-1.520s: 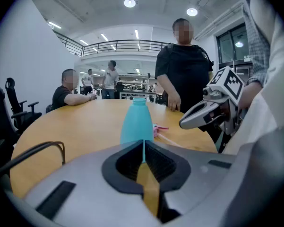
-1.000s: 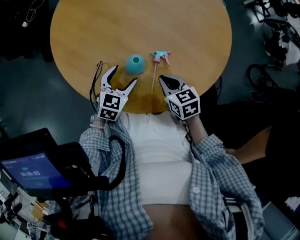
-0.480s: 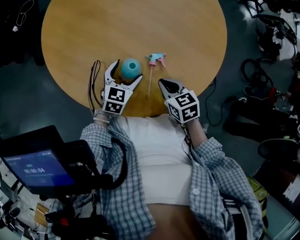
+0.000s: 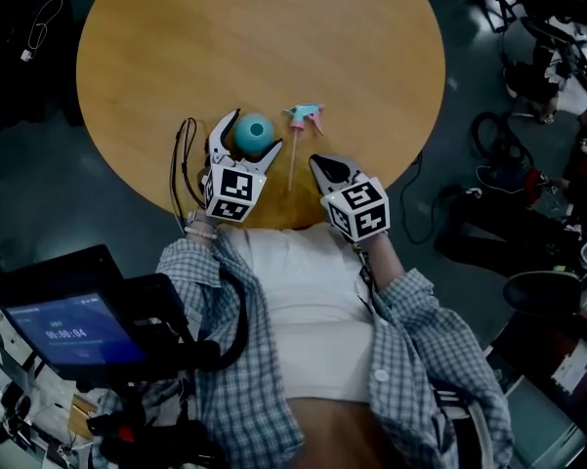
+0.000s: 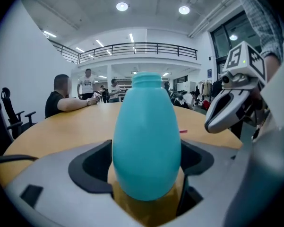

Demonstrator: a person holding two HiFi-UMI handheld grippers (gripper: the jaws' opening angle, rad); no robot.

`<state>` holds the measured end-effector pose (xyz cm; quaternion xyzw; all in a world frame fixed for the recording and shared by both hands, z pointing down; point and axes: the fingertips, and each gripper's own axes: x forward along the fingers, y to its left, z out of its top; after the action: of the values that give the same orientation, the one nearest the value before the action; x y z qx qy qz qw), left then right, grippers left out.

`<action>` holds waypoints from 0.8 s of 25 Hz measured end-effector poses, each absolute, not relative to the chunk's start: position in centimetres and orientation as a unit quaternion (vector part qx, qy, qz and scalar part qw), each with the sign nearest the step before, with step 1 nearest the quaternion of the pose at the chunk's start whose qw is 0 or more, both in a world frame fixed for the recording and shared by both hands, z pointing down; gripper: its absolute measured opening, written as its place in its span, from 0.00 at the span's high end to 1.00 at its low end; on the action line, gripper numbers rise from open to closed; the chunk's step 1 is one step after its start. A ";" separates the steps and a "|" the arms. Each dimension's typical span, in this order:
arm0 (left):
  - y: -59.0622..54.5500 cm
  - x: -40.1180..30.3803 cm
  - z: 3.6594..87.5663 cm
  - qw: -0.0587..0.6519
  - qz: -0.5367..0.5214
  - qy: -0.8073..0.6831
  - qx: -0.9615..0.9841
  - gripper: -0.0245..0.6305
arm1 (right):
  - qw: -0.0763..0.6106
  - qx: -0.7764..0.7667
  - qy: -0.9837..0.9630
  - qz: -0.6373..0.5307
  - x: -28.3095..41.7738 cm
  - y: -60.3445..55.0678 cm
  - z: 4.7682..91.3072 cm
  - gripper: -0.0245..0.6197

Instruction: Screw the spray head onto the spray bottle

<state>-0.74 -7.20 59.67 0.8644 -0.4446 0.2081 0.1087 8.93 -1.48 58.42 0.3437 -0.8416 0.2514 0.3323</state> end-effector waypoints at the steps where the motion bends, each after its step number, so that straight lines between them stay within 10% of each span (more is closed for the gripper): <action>1: -7.4 -0.6 59.8 0.102 0.216 -0.444 0.864 0.30 | 0.333 0.344 -0.841 0.252 9.0 -1.5 58.5 0.97; 15: -7.9 -0.2 60.2 0.095 0.230 -0.437 0.865 0.33 | 0.427 0.269 -0.858 0.094 10.6 -7.1 58.0 0.97; 20: -7.9 -0.4 60.4 0.099 0.230 -0.438 0.864 0.33 | 0.515 0.163 -0.841 0.011 9.3 -9.7 59.1 0.75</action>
<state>-0.40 -7.93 60.41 0.8636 -0.4377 0.2298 0.0990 9.33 -9.75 59.13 0.1628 -0.8414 0.0109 0.5153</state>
